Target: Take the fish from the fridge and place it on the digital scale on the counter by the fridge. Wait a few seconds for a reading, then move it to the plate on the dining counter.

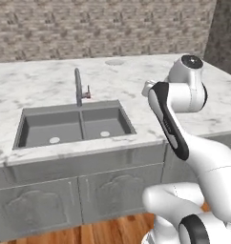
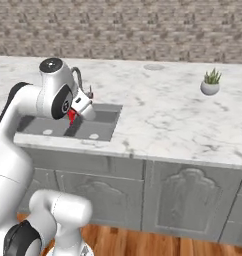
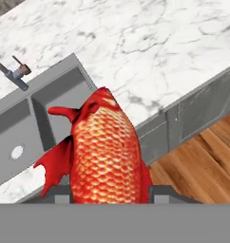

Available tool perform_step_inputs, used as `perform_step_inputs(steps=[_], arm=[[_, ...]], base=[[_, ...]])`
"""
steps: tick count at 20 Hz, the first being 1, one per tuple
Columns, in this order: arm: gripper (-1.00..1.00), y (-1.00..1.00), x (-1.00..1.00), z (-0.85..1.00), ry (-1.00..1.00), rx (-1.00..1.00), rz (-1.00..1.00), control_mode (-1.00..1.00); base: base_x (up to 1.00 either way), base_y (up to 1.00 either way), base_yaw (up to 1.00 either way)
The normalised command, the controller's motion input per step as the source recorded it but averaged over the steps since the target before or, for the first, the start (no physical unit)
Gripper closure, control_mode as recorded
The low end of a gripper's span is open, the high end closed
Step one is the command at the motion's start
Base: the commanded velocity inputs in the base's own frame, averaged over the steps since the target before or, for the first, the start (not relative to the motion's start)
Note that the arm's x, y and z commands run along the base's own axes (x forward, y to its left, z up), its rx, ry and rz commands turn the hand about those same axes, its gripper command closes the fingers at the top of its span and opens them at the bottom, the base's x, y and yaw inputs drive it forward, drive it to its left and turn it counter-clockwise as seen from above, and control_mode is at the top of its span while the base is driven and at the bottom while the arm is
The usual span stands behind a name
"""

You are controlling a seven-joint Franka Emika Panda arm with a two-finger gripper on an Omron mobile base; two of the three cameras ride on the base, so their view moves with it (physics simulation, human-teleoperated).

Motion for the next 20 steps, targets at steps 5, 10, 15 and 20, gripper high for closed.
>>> perform_step_inputs(steps=[5, 10, 15, 20], arm=[[1.0, 0.0, 0.0, 0.0, 0.0, 0.0, 0.0, 1.0], [1.0, 0.0, 0.0, 0.0, 0.0, 0.0, 0.0, 1.0], [1.0, 0.0, 0.0, 0.0, 0.0, 0.0, 0.0, 1.0], [1.0, 0.0, 0.0, 0.0, 0.0, 0.0, 0.0, 1.0]], base=[[0.0, -1.0, -0.15], [0.0, -1.0, -0.26], [0.0, -1.0, -0.29], [0.15, -1.0, -0.26]])
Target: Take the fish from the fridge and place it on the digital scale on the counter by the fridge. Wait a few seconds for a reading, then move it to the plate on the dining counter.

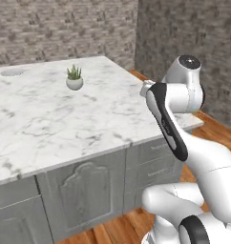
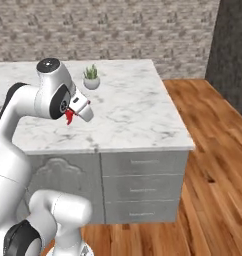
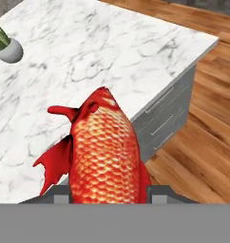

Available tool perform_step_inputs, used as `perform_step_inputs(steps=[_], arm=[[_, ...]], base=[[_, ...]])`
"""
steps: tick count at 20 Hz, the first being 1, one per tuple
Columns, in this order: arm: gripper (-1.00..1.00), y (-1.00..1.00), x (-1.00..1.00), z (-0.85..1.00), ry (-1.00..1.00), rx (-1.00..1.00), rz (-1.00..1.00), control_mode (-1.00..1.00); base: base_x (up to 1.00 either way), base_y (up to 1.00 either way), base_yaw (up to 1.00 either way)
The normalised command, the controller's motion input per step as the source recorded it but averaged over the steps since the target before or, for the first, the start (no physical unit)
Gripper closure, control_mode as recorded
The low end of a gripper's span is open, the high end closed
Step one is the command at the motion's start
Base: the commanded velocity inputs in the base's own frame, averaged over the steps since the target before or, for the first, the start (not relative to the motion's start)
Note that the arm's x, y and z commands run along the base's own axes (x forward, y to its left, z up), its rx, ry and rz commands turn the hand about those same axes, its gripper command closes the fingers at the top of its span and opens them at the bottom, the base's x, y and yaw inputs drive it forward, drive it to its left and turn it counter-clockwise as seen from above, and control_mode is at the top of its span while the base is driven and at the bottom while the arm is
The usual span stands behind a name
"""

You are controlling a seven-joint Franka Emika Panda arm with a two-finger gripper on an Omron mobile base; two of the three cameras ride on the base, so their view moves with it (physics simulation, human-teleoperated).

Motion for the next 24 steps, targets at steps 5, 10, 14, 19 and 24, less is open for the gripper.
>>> perform_step_inputs(steps=[5, 10, 14, 19, 24], arm=[[1.0, 0.0, 0.0, 0.0, 0.0, 0.0, 0.0, 1.0], [1.0, 0.0, 0.0, 0.0, 0.0, 0.0, 0.0, 1.0], [1.0, 0.0, 0.0, 0.0, 0.0, 0.0, 0.0, 1.0], [1.0, 0.0, 0.0, 0.0, 0.0, 0.0, 0.0, 1.0], [1.0, 0.0, 0.0, 0.0, 0.0, 0.0, 0.0, 1.0]], base=[[0.37, -1.0, -0.18], [0.48, -1.0, -0.05], [0.5, -1.0, 0.0], [0.62, -1.0, 0.13], [0.64, -1.0, 0.26]])
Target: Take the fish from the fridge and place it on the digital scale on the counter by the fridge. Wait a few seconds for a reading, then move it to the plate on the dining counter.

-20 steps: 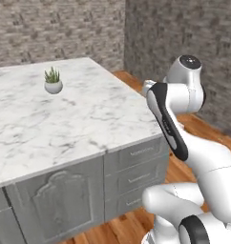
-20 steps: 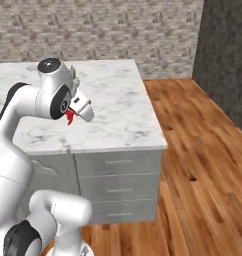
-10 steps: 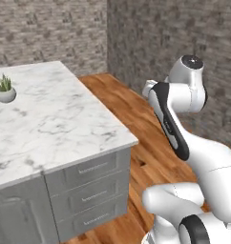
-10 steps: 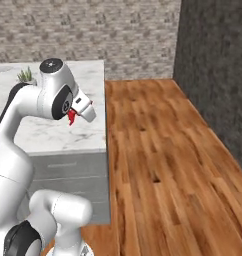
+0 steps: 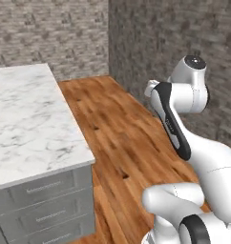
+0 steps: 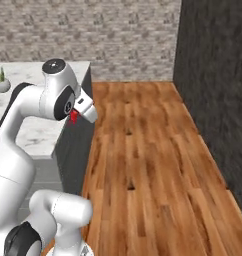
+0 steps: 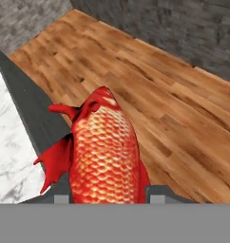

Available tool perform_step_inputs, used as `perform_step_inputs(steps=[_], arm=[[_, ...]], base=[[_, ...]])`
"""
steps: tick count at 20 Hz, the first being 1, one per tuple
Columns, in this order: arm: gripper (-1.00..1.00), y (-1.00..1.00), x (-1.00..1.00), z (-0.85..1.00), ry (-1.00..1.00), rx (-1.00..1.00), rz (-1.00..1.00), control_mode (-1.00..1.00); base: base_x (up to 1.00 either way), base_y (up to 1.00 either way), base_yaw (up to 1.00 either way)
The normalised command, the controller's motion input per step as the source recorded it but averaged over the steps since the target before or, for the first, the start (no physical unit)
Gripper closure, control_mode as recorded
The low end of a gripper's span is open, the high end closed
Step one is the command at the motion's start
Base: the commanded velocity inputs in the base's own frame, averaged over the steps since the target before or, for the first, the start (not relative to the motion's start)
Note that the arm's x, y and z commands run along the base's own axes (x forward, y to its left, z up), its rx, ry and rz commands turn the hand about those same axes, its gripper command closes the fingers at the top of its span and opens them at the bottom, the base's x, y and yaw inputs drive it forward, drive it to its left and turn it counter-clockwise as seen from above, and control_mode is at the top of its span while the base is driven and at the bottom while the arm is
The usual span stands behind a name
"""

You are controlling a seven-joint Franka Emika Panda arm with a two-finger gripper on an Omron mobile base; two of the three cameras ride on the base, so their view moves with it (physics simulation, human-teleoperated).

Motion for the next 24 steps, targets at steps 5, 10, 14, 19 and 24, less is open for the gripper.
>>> perform_step_inputs(steps=[5, 10, 14, 19, 24], arm=[[1.0, 0.0, 0.0, 0.0, 0.0, 0.0, 0.0, 1.0], [1.0, 0.0, 0.0, 0.0, 0.0, 0.0, 0.0, 1.0], [1.0, 0.0, 0.0, 0.0, 0.0, 0.0, 0.0, 1.0], [1.0, 0.0, 0.0, 0.0, 0.0, 0.0, 0.0, 1.0], [1.0, 0.0, 0.0, 0.0, 0.0, 0.0, 0.0, 1.0]], base=[[0.84, -1.0, 0.32], [0.99, -1.0, 0.34], [1.0, -0.94, 0.34], [1.0, -0.89, 0.34], [1.0, -0.8, 0.36]])
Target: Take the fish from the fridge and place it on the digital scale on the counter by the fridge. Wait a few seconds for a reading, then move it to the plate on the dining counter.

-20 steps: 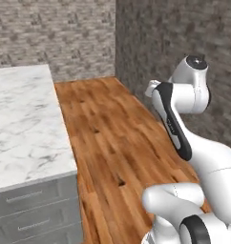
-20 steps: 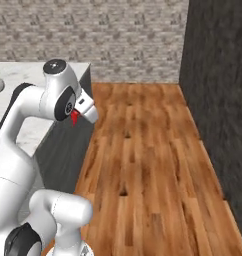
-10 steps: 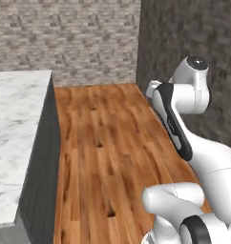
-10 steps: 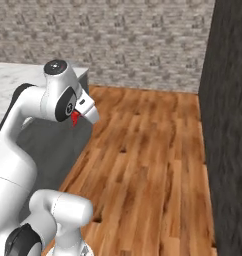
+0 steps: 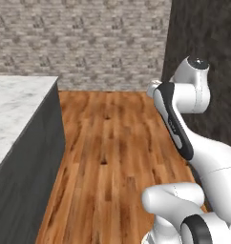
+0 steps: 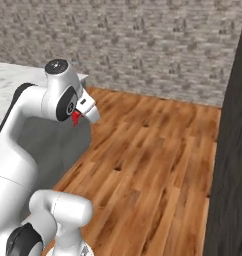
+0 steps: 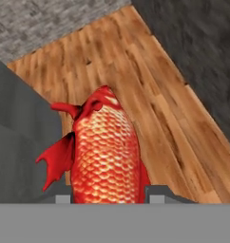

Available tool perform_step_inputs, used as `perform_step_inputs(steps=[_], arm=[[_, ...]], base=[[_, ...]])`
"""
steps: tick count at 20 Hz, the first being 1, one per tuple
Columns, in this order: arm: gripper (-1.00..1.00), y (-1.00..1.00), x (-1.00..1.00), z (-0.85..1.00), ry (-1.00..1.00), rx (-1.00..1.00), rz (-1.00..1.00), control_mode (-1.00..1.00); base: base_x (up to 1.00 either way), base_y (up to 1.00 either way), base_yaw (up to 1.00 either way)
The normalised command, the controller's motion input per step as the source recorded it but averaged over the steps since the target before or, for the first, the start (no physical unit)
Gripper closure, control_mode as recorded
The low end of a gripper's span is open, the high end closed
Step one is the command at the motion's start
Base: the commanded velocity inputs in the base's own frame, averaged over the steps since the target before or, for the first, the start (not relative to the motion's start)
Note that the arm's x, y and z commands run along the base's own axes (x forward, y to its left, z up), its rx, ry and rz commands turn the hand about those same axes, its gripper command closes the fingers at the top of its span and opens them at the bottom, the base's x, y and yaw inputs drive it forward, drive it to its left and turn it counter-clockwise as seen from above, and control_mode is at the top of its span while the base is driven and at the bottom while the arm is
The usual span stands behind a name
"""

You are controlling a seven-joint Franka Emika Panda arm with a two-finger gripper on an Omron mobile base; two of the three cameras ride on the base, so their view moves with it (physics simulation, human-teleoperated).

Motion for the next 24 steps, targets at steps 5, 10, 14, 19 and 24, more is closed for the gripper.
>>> perform_step_inputs(steps=[5, 10, 14, 19, 24], arm=[[1.0, 0.0, 0.0, 0.0, 0.0, 0.0, 0.0, 1.0], [1.0, 0.0, 0.0, 0.0, 0.0, 0.0, 0.0, 1.0], [1.0, 0.0, 0.0, 0.0, 0.0, 0.0, 0.0, 1.0], [1.0, 0.0, 0.0, 0.0, 0.0, 0.0, 0.0, 1.0], [1.0, 0.0, 0.0, 0.0, 0.0, 0.0, 0.0, 1.0]], base=[[1.0, -0.78, 0.35], [1.0, -0.81, 0.31], [1.0, -0.83, 0.31], [1.0, -0.84, 0.3], [1.0, -0.84, 0.31]])
